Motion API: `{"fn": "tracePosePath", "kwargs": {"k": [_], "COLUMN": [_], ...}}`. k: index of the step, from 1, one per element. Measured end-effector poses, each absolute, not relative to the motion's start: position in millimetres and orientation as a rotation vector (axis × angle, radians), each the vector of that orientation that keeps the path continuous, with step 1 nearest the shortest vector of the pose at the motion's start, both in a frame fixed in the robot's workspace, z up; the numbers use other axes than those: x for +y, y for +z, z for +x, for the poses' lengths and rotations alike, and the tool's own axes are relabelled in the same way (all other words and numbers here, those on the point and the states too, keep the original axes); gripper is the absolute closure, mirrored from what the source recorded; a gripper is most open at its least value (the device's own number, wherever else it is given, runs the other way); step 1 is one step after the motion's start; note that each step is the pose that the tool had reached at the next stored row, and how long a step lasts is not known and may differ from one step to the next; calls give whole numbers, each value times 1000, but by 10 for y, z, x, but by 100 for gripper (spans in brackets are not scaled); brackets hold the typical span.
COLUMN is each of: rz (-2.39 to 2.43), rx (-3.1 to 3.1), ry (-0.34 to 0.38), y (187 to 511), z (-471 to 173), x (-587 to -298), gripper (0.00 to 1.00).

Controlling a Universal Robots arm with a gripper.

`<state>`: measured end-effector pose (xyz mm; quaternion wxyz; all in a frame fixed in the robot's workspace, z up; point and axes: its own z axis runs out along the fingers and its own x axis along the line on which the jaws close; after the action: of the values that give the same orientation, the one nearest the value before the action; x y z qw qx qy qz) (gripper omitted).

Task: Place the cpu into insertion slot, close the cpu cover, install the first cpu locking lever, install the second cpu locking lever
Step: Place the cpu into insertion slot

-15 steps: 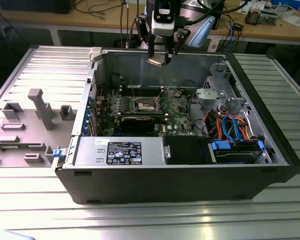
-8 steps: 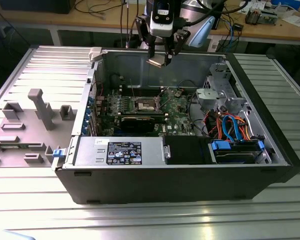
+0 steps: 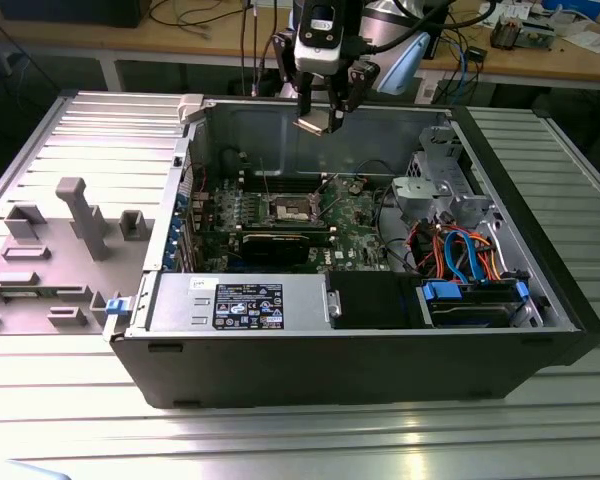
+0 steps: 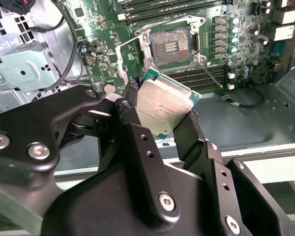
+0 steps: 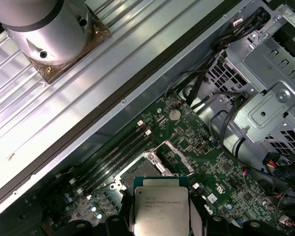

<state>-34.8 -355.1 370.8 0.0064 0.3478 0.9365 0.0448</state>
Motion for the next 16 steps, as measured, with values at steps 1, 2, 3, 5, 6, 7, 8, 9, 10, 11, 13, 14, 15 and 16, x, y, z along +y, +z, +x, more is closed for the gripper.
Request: {"fn": "tracePosePath", "kwargs": {"k": [1, 2, 3, 5, 6, 7, 8, 9, 10, 11, 13, 14, 15, 16], "rz": [1088, 1088, 1088, 1088, 1089, 1092, 1102, 1123, 1142, 1190, 1233, 1247, 1256, 1256], "rx": [2930, 2930, 2930, 2930, 2930, 2929, 2924, 2916, 2908, 2887, 2867, 2861, 2857, 2857], "ry": [140, 140, 140, 140, 140, 140, 140, 140, 140, 139, 139, 138, 138, 138], "y": [3708, 3708, 3708, 3708, 3708, 3708, 3707, 3705, 3703, 3695, 3680, 3675, 3673, 3672], "z": [-348, -348, -348, -348, -348, -348, -348, -348, -348, -348, -348, -348, -349, -349], "x": [-3551, -3551, -3551, -3551, -3551, -3551, -3551, -3551, -3551, -3551, -3551, -3551, -3551, -3551], "gripper": [46, 46, 46, 46, 46, 46, 46, 46, 46, 46, 46, 46, 46, 46]}}
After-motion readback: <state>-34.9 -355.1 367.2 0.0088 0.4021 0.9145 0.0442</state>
